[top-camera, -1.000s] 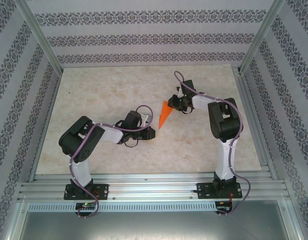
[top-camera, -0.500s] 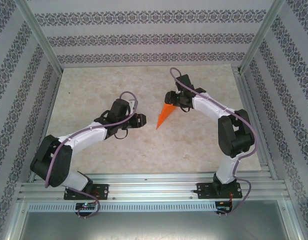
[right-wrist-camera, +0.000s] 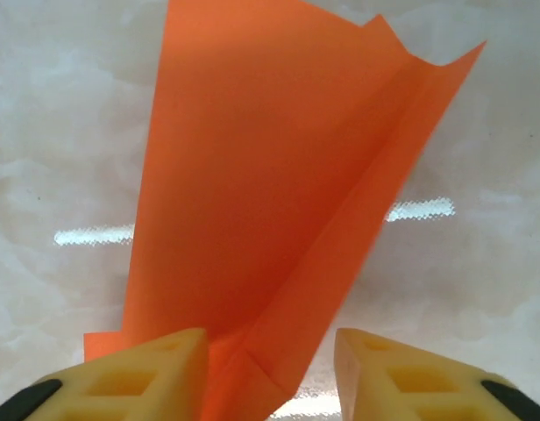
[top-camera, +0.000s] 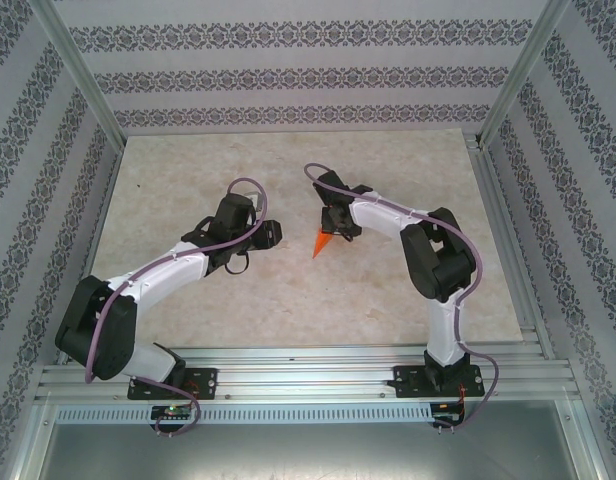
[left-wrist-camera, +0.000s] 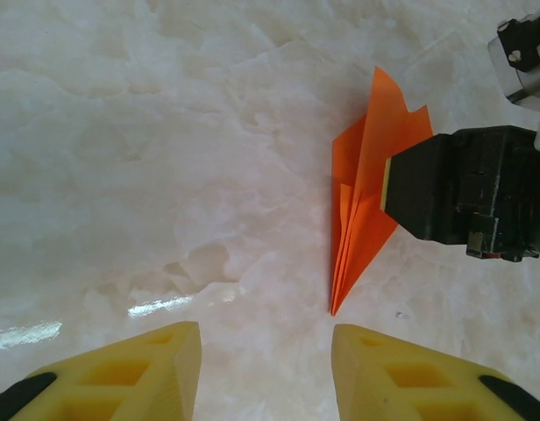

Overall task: Fold a paper plane with a square sheet of paper (fold left side to right side)
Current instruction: Pick up the paper plane at the center of the table, then place the paper plane at the center of the table.

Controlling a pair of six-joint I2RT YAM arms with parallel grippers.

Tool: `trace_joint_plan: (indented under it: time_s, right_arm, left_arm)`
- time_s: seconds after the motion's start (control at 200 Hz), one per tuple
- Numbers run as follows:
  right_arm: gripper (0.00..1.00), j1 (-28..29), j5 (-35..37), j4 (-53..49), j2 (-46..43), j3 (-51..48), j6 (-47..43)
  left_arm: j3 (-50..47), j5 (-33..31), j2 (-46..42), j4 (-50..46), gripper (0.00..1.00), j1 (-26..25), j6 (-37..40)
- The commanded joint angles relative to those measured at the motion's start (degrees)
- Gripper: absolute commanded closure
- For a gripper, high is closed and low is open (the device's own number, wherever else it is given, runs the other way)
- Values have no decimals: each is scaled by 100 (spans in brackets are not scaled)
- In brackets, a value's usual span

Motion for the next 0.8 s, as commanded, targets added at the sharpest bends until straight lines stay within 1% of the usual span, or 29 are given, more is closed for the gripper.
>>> trace_joint_plan:
  time_s: [0.0, 0.1, 0.175, 0.32, 0.37, 0.42, 0.56, 0.58, 0.609, 0.659, 0.724, 0.799]
  right_arm:
    - [75, 6, -25, 200, -510, -296, 59]
    - [91, 3, -503, 647, -1057, -674, -141]
    - [98, -6, -981, 865, -1447, -945, -375]
    - [99, -63, -2200, 1440, -1944, -1547, -640]
    - [99, -71, -2419, 1524, -2004, -1695, -666]
    - [97, -105, -2657, 1621, -2004, -1872, -731]
    - [96, -369, -3001, 1648, -1842, -2177, -772]
    - [94, -409, -2994, 1635, -1843, -2209, -784]
    - [86, -485, -2958, 1634, -1877, -2294, -788]
    - [78, -575, -2816, 1511, -1916, -2345, -855]
    - [72, -617, -2605, 1206, -1964, -2265, -1012]
    - [67, -534, -2124, 666, -2119, -2050, -1153]
  left_arm:
    - [-67, -234, -239, -221, 56, 48, 203]
    - [-81, -338, -377, -300, 55, 44, 228]
    - [-89, -431, -526, -358, 55, 52, 241]
    - [-153, -624, -909, -477, 53, 57, 289]
    - [-168, -673, -1016, -517, 53, 61, 311]
    - [-198, -693, -1104, -523, 52, 62, 312]
    - [-231, -696, -1176, -532, 50, 64, 302]
    - [-246, -690, -1168, -527, 50, 62, 302]
    - [-251, -679, -1154, -527, 50, 67, 286]
    - [-259, -652, -1130, -525, 49, 63, 281]
    - [-260, -608, -1087, -523, 48, 69, 274]
    - [-250, -592, -1081, -527, 48, 65, 280]
